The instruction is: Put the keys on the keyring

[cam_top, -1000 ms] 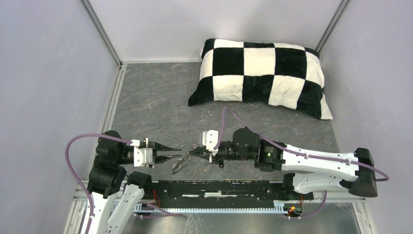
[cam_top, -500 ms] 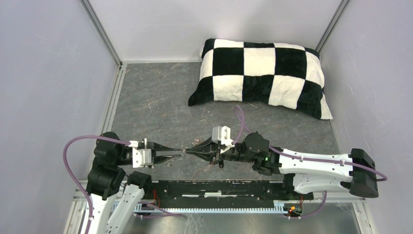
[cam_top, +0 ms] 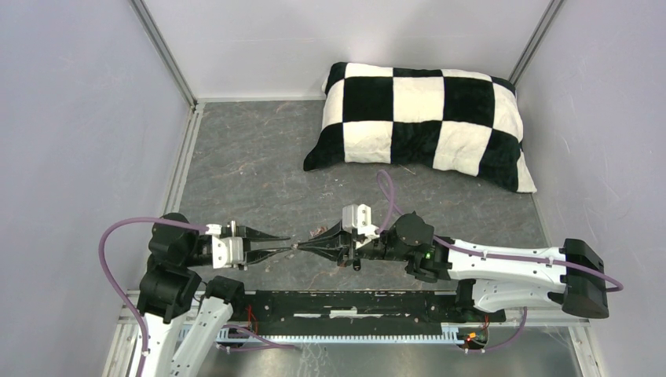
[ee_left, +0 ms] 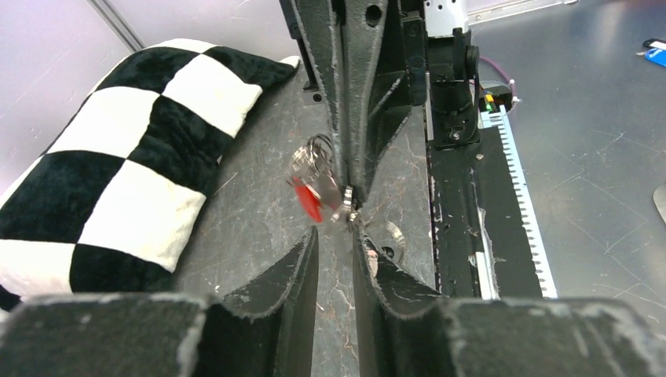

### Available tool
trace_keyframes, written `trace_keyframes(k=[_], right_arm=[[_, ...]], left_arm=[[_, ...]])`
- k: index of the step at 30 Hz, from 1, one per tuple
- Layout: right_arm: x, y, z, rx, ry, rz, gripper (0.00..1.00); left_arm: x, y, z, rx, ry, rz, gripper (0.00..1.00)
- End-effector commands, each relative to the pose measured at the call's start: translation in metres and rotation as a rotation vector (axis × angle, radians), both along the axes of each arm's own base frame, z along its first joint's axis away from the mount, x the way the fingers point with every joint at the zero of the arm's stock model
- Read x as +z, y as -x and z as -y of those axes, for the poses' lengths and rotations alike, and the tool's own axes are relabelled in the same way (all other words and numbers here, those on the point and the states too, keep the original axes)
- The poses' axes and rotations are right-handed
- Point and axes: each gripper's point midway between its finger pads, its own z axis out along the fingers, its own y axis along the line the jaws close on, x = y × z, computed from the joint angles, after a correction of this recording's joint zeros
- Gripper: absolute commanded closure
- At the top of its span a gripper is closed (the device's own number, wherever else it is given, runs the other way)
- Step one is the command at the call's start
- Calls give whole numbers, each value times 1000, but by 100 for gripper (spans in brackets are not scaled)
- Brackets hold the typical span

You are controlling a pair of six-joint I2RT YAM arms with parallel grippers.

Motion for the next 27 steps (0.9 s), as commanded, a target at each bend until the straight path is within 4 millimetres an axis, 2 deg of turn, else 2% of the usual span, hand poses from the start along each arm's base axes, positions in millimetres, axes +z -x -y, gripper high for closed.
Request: trace_keyframes(k=[1,8,13,16,17,20,24,27], right_arm=[[39,13,0,65,-121,48,99],[44,12,-1,62,-140,51,99],[42,11,2,49,-140,47,99],[41,10,2,43,-130,48,99],[39,8,2,35,-120,49,95],[36,0,6,-16,-72,53,69],[41,-20,26,-148,-4,129,38],[48,-32,45,-238,22,133,29]], left_arm=[[9,2,2,-9,14,-64,74],[3,12,4,-77,-7,-120,81],[2,14,3,-88,-17,-121,96],[3,14,3,-89,-17,-117,98],[3,14,3,-89,-17,-115,98],[4,13,3,-85,-18,-103,98],[4,10,1,-49,-22,-75,98],[2,7,0,-26,-22,-63,98]])
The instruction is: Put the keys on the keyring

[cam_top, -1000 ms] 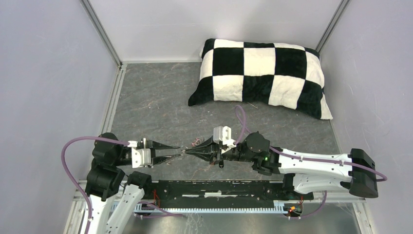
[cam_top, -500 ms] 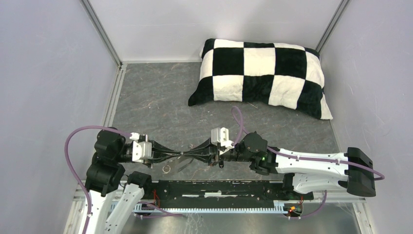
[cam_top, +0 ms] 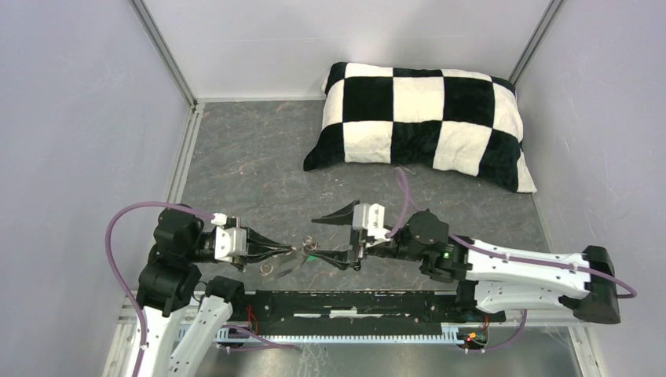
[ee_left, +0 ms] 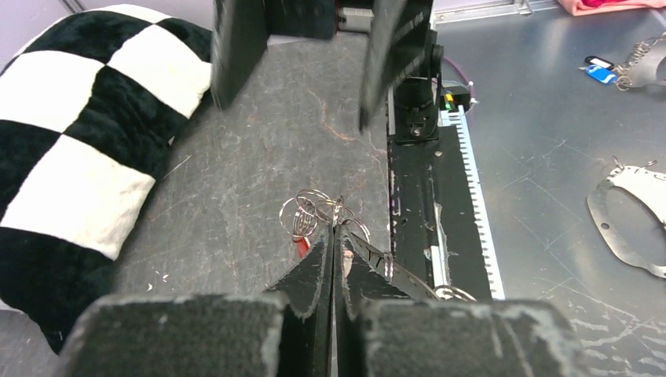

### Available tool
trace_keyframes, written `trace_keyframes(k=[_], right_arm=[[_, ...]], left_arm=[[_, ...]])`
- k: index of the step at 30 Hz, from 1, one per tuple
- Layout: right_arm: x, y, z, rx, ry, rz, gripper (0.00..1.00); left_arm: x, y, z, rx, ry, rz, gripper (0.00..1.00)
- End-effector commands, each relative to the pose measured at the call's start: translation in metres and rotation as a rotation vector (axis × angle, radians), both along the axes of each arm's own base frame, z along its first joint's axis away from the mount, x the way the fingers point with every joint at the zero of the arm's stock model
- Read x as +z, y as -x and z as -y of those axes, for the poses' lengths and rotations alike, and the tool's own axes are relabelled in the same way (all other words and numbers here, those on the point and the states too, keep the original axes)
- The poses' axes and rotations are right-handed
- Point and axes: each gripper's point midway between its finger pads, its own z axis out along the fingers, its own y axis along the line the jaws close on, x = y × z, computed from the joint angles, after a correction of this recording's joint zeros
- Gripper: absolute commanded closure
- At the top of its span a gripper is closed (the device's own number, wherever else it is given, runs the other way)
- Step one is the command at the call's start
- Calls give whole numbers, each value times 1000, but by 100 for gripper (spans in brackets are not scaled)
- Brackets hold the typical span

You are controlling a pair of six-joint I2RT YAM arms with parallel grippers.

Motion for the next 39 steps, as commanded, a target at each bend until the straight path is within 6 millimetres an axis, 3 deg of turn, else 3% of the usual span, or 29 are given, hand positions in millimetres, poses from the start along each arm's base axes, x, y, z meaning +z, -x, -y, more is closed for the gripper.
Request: trace_keyframes(k=[1,5,8,13,19,22,24,27,30,33,35,39], right_arm=[[40,-21,31,-160,-23,55,28],[25,-27,45,-218,16,-23,25],[9,-24,49,-208,30,-65,23],[10,-15,43,-150,-16,-64,23],[-4,-19,13,-136,86,-98,23],[-13,-29,15,-205,96,-160,21],[-24,-40,24,-280,118,-196,18],[-59,-58,42,-413,213,-250,11],[-115,-66,62,-490,319,-323,10],[-170,-69,83,-521,370,-411,13],[-197,-70,94,-514,385,-464,16],[-230,-76,108,-477,377,-570,26]], left_arm=[[10,-4,-2,40,11,91,98],[16,-14,-3,113,59,55,98],[15,-12,-1,92,72,68,98],[5,-19,-2,118,64,98,98],[-14,-78,-25,430,10,160,98],[-27,-110,-41,603,-27,89,98],[-34,-119,-46,650,-62,27,98],[-47,-117,-42,613,-109,-27,98],[-59,-111,-37,574,-108,-46,98],[-67,-105,-35,541,-110,-28,98],[-73,-105,-35,540,-112,-26,98],[-83,-104,-34,511,-147,-12,98]])
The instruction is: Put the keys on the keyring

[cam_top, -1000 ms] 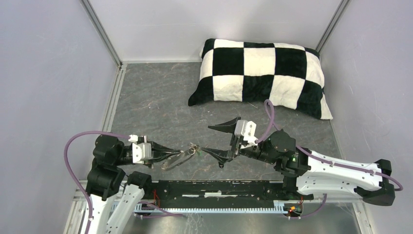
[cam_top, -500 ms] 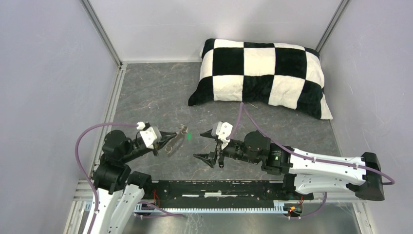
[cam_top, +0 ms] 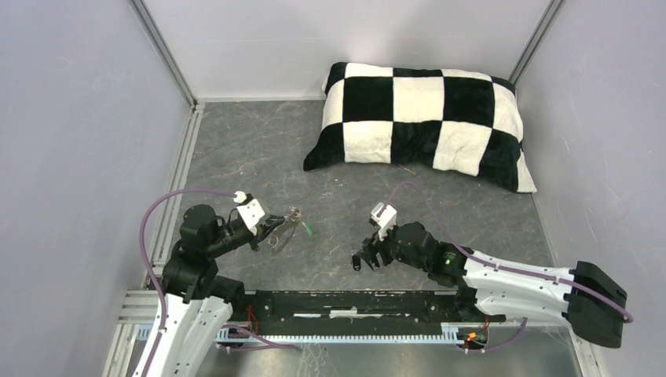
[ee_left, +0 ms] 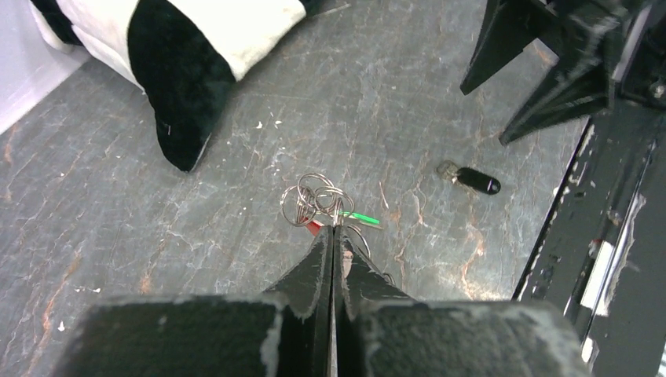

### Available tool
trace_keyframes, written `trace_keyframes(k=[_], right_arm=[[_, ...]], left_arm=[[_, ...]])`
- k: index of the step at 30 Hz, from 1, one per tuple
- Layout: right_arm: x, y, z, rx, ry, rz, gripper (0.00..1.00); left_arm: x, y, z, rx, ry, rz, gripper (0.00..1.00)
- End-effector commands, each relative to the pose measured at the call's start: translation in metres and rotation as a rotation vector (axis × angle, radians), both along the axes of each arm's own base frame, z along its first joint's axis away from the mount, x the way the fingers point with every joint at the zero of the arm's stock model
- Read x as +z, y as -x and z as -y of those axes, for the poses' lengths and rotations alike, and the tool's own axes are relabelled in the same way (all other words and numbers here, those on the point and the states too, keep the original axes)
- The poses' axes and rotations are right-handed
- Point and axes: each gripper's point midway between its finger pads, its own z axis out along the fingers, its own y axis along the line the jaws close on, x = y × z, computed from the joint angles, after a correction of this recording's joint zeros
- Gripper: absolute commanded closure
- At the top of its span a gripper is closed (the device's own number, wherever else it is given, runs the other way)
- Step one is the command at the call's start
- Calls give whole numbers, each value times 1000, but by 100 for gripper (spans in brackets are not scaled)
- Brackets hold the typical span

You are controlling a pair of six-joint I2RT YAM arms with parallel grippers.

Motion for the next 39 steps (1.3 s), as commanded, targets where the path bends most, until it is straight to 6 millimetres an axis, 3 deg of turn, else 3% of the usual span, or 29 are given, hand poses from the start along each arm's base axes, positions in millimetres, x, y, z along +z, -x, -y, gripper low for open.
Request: trace_keyframes(k=[1,7,14,22,39], right_arm=[[-3,3,-5,43,-143,-92,29],[-22,2,-9,111,-44,-76,34],[-44,-4,-16,75,2,-133,30],[-39,-5,-29,43,4,-64,42],[-57,-4,-38,-4,138,-16,58]], left_arm=[[-2,1,3,-66,-47,67,98],[-10,3,4,-92,-69,68,98],[-18,1,3,-91,-92,65,98],[-22,-4,1,-78,-106,45,98],[-18,-1,0,-75,-105,58,98]])
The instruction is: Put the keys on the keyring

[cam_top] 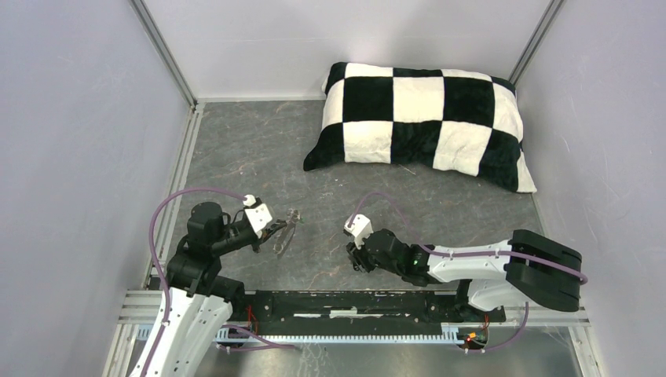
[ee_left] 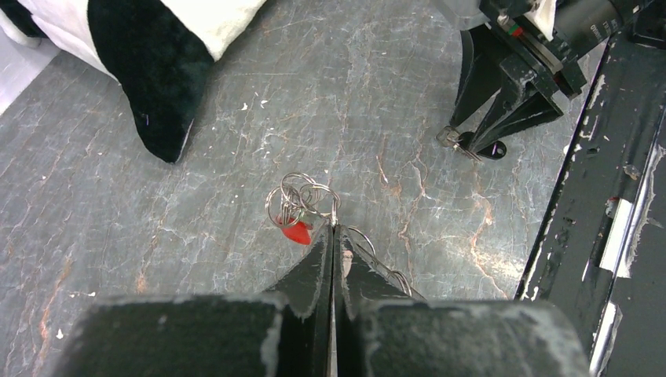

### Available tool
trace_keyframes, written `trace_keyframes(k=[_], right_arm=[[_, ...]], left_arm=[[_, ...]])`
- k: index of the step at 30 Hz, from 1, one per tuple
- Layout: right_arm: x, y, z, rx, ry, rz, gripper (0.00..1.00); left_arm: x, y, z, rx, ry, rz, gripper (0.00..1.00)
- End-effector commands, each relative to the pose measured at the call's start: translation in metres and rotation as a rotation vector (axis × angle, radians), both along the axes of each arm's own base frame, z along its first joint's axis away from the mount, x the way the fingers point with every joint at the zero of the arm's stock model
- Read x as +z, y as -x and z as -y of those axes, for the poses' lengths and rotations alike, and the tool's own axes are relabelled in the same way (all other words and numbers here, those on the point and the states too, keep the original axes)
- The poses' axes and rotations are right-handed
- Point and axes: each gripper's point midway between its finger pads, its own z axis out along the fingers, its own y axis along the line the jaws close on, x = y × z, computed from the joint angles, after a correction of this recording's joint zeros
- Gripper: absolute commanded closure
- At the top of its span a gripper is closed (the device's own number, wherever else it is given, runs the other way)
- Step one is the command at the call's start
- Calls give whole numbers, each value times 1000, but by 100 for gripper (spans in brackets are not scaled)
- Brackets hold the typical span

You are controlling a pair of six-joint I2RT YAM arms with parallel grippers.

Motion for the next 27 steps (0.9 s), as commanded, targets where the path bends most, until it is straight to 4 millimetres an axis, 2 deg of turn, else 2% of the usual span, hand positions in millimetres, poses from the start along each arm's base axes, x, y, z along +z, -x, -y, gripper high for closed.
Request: trace_keyframes(k=[1,7,13,20,24,27], right_arm=[[11,-5,-14,-8,-14,32,58],[4,-4,-12,-20,36,38,58],[1,-8,-4,-57,68,51,68],[-3,-8,-1,-62,80,53,75],[2,-10,-1,-60,72,69,86],[14,-9,-6,-31,34,92,96]], left_arm=[[10,-1,-1,-8,-12,65,98],[11,-1,-2,-5,-13,69,98],[13,-1,-2,-3,-9,73,98],[16,0,-2,-2,-4,81,98],[16,2,-2,-6,-4,83,98],[12,3,-1,-19,-12,82,98]])
